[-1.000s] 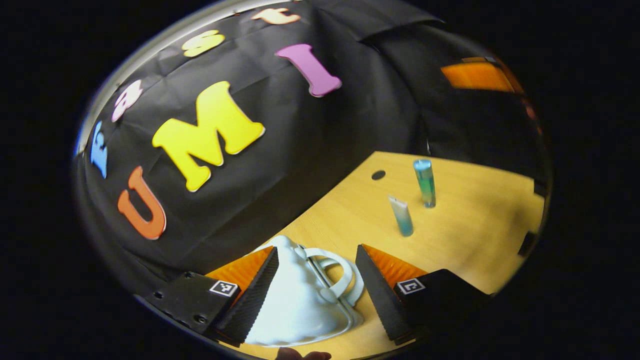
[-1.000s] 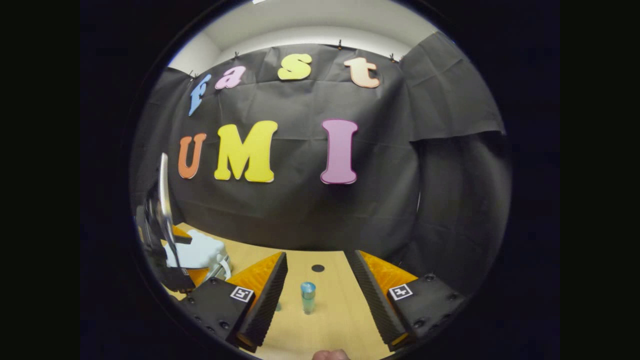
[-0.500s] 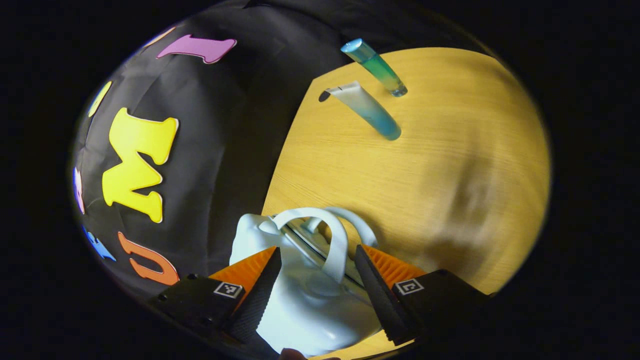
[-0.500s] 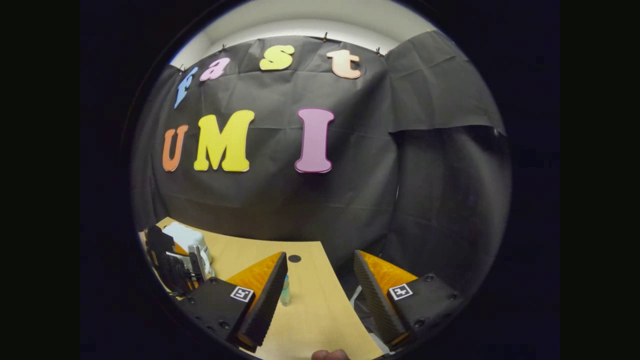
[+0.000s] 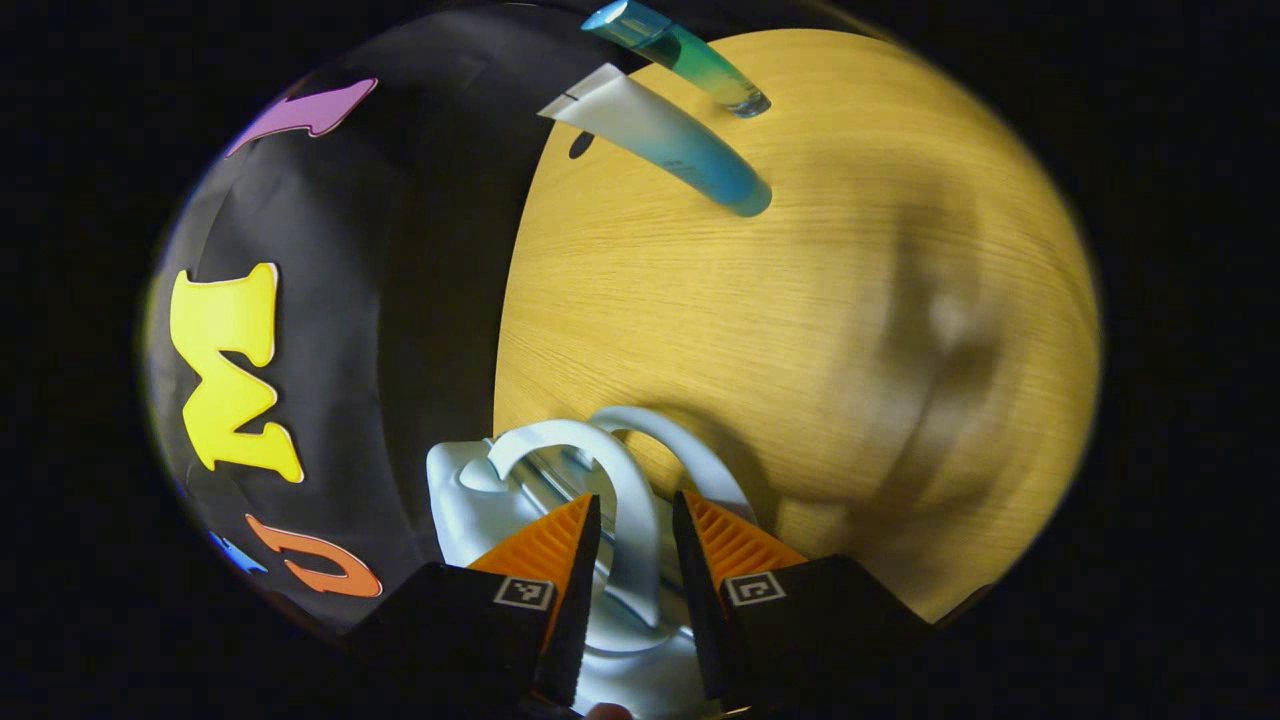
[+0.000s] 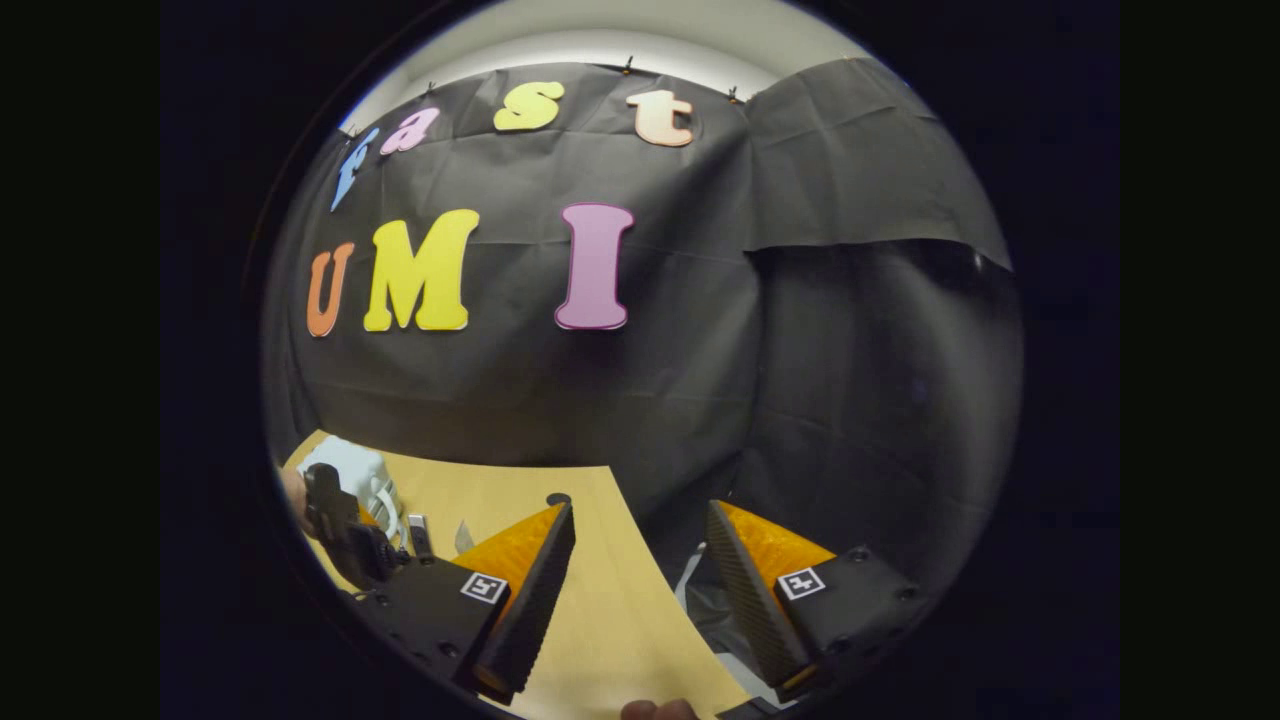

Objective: First open the suitcase, pack the skin care products into it, and then close the suitcase.

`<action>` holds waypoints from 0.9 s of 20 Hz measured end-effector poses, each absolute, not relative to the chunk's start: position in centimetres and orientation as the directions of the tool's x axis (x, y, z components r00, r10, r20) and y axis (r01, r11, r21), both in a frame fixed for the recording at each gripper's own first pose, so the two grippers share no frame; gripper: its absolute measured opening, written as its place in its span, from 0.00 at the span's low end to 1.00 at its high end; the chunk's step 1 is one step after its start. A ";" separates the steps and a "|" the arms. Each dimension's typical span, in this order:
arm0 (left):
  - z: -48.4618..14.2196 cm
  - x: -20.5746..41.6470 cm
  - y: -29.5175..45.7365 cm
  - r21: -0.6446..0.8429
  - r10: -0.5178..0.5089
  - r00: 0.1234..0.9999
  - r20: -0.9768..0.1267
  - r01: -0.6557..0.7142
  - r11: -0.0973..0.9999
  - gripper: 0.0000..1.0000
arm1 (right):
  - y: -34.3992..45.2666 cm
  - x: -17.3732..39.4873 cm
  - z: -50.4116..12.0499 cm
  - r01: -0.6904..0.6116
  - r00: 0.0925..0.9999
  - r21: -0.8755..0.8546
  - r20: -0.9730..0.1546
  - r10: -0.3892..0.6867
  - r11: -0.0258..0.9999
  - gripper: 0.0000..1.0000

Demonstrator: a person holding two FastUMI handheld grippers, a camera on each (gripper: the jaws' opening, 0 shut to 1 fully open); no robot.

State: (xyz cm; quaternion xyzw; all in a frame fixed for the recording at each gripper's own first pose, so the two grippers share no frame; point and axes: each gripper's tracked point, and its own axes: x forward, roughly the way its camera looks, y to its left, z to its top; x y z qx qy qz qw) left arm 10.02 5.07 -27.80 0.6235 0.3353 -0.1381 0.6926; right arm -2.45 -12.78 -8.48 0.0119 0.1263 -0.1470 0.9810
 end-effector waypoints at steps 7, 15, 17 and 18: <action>-26.3 10.1 5.3 0.792 0.202 0.773 -0.601 0.545 0.275 0.18 | -11.9 -2.6 -8.3 0.289 0.927 -0.003 -0.248 -0.281 0.957 0.79; -14.8 9.9 9.5 0.774 0.133 0.865 -0.484 0.353 0.525 0.05 | -7.5 -1.5 -7.9 0.181 0.956 0.010 -0.238 -0.174 0.983 0.79; -10.9 10.5 11.8 0.713 0.103 0.889 -0.445 0.283 0.642 0.04 | -6.6 -1.2 -7.7 0.155 0.961 0.001 -0.231 -0.151 0.988 0.78; -8.7 10.4 13.4 0.675 0.104 0.910 -0.402 0.218 0.705 0.04 | -6.2 -1.1 -7.5 0.142 0.964 -0.004 -0.228 -0.140 0.990 0.79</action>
